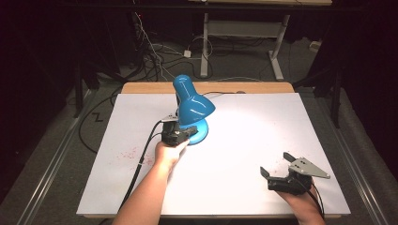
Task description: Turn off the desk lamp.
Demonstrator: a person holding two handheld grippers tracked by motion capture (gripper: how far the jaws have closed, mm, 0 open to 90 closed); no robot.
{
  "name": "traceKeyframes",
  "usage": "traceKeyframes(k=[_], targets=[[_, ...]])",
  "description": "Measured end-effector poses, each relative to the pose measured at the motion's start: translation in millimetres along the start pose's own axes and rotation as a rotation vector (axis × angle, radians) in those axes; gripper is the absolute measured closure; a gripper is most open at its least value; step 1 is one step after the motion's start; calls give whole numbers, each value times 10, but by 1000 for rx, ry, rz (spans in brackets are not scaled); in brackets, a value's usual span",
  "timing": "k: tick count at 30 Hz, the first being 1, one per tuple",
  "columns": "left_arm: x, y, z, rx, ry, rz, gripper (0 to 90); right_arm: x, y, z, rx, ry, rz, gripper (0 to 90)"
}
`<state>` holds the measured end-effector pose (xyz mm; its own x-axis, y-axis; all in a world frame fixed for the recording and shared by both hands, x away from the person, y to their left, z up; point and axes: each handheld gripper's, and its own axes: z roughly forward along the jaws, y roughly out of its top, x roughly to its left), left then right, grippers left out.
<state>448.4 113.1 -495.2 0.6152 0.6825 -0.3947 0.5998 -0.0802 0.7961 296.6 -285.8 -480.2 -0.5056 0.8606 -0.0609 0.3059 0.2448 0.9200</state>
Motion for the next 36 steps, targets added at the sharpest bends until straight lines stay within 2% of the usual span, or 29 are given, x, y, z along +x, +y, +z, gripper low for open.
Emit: traceKeyframes(k=[6,7,8,11,17,22,26,29,32,36], targets=[[2,1,-4,-8,15,-7,885,1,-4,-7,1,0,3,6],[2,-1,-7,-14,53,-31,885,1,-4,-8,1,-1,3,6],[28,1,-11,-16,39,-52,885,1,-4,-10,1,-1,3,6],[29,3,-13,-13,37,-46,885,-5,-6,-16,-1,-3,3,6],[1,0,-43,-10,62,-34,885,-35,-10,-23,-4,-6,4,6],[-8,-31,-171,-5,82,-3,884,-45,-11,-30,-3,-12,14,6],[-36,-67,-327,-5,82,25,884,-39,-4,-35,-6,-14,11,6],[-88,-113,-441,1,90,59,883,-39,1,-41,-10,-16,7,6],[-140,-184,-550,1,89,70,883,-42,2,-45,-9,-19,12,6],[-212,-292,-681,8,95,107,882,-56,-6,-40,-7,-22,11,6]])
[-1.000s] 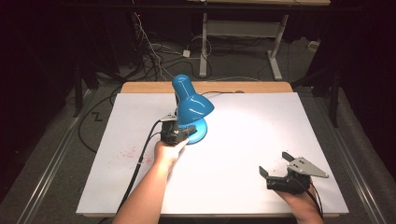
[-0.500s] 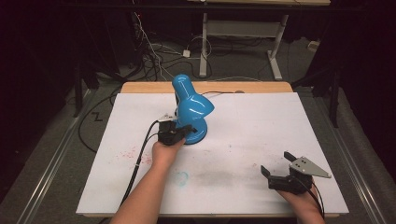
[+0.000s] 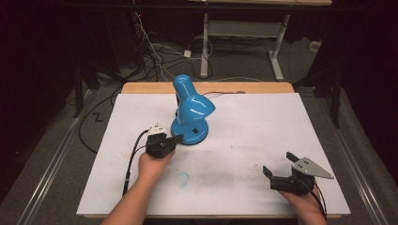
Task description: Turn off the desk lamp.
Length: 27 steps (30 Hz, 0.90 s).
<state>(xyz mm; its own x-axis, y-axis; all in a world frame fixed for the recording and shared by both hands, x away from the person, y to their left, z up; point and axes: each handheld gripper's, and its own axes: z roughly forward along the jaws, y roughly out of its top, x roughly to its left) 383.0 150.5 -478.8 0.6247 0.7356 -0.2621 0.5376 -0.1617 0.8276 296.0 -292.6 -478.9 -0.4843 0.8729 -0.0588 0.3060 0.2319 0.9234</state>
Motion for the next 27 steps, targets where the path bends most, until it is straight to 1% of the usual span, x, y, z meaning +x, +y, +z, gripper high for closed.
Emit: traceKeyframes(k=[4,8,10,12,15,19,22,23,26,27], targets=[[-59,-110,-132,7,17,39,881,-14,-7,-9,2,-5,0,6],[-94,-216,-265,12,20,62,878,-19,-11,-19,3,-9,-1,6],[-115,-265,-332,16,26,81,826,-18,-11,-24,2,-11,0,6],[-134,-313,-401,10,25,93,798,-18,-12,-27,2,-11,-1,6],[-157,-374,-498,-3,22,103,696,-16,-16,-27,3,-12,-1,6],[-176,-432,-588,-1,29,125,500,-11,-23,-29,6,-15,0,6],[-178,-474,-650,-6,43,126,334,-13,-26,-30,6,-15,-11,6],[-177,-488,-673,-4,49,131,287,-7,-28,-34,8,-15,-5,6],[-176,-528,-737,6,72,135,163,-8,-29,-41,5,-16,-11,6],[-178,-545,-761,10,77,140,138,-6,-30,-45,5,-16,-10,6]])
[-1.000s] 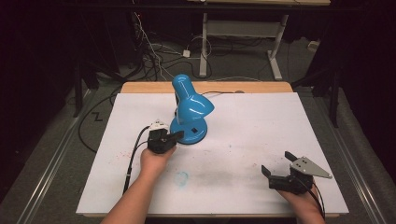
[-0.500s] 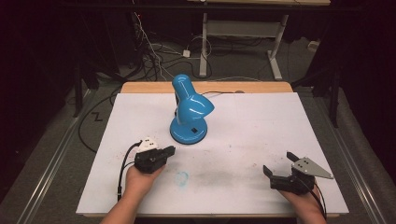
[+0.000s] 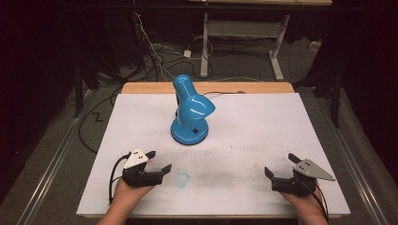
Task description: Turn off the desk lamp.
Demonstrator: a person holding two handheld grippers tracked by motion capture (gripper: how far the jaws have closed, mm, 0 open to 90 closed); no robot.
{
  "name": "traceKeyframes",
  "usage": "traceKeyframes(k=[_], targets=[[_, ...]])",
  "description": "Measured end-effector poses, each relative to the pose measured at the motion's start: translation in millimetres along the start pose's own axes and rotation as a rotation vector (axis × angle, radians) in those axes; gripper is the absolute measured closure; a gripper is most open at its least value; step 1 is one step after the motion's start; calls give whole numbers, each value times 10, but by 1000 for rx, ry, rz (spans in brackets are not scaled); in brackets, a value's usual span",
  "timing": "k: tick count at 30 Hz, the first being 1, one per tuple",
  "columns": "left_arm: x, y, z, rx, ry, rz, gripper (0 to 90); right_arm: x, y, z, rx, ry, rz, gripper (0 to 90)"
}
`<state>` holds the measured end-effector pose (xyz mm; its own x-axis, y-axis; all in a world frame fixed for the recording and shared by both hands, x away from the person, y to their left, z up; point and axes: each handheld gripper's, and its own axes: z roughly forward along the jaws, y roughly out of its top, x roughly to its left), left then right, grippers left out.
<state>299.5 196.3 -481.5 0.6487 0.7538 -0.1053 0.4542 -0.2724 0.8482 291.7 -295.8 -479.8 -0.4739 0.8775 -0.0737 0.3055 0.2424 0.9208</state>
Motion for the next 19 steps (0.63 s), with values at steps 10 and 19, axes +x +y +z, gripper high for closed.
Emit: traceKeyframes(k=[10,19], targets=[[29,-134,-142,-16,31,6,0,-14,-12,-14,-1,0,-1,6],[48,-130,-179,-47,35,4,0,-17,-27,-5,6,-7,-3,6]])
